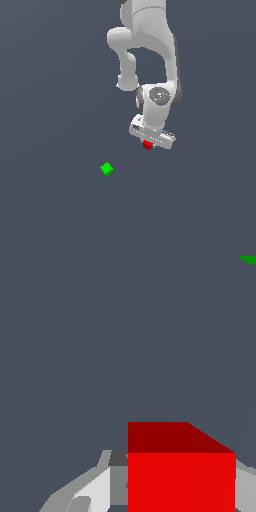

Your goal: Stack the red cube on top of the green cube.

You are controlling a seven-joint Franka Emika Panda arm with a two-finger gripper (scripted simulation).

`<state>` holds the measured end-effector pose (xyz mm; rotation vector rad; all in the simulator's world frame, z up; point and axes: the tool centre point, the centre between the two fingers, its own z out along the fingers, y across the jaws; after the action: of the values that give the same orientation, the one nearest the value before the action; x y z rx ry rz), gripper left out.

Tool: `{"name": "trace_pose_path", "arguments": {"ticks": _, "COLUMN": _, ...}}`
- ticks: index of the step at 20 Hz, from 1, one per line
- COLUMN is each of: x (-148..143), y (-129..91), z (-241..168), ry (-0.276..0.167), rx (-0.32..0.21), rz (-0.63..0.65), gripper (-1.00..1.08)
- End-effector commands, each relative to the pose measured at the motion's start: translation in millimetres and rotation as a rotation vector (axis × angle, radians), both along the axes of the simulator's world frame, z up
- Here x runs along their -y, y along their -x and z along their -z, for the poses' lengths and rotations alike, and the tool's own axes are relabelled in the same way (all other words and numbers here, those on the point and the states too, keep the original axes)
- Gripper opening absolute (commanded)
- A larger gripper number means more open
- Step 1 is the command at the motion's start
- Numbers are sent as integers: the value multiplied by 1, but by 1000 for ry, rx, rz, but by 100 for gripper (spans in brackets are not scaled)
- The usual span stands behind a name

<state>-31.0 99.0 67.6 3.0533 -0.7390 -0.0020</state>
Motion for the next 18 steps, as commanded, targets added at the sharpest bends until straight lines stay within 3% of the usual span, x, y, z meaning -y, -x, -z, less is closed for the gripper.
{"name": "trace_pose_path", "arguments": {"ticks": 1, "x": 0, "y": 0, "z": -18, "ry": 0, "rx": 1, "rz": 0, "gripper": -100}}
{"name": "trace_pose_path", "arguments": {"ticks": 9, "x": 0, "y": -1, "z": -51, "ry": 0, "rx": 1, "rz": 0, "gripper": -100}}
{"name": "trace_pose_path", "arguments": {"ticks": 18, "x": 12, "y": -7, "z": -47, "ry": 0, "rx": 2, "rz": 0, "gripper": -100}}
